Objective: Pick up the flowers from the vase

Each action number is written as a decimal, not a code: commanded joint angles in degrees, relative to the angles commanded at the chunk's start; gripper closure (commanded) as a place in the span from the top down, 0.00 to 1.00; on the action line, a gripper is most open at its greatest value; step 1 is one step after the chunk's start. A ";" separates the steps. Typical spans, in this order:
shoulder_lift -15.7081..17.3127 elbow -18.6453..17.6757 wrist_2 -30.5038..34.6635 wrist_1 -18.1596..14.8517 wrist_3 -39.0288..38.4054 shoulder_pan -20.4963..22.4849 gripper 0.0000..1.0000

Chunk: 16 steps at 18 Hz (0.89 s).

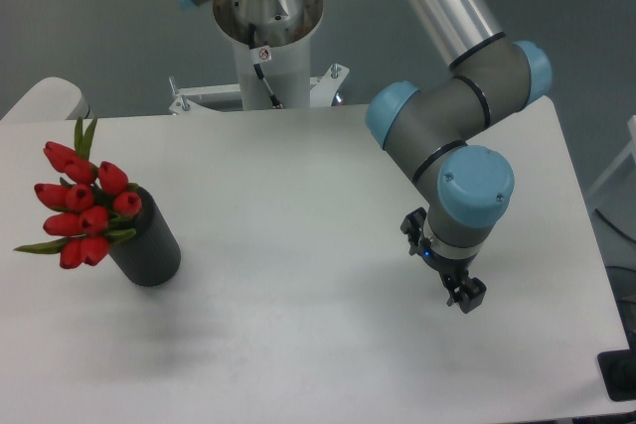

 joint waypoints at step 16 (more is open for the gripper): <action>2.02 -2.55 -4.20 0.00 -2.63 -2.46 1.00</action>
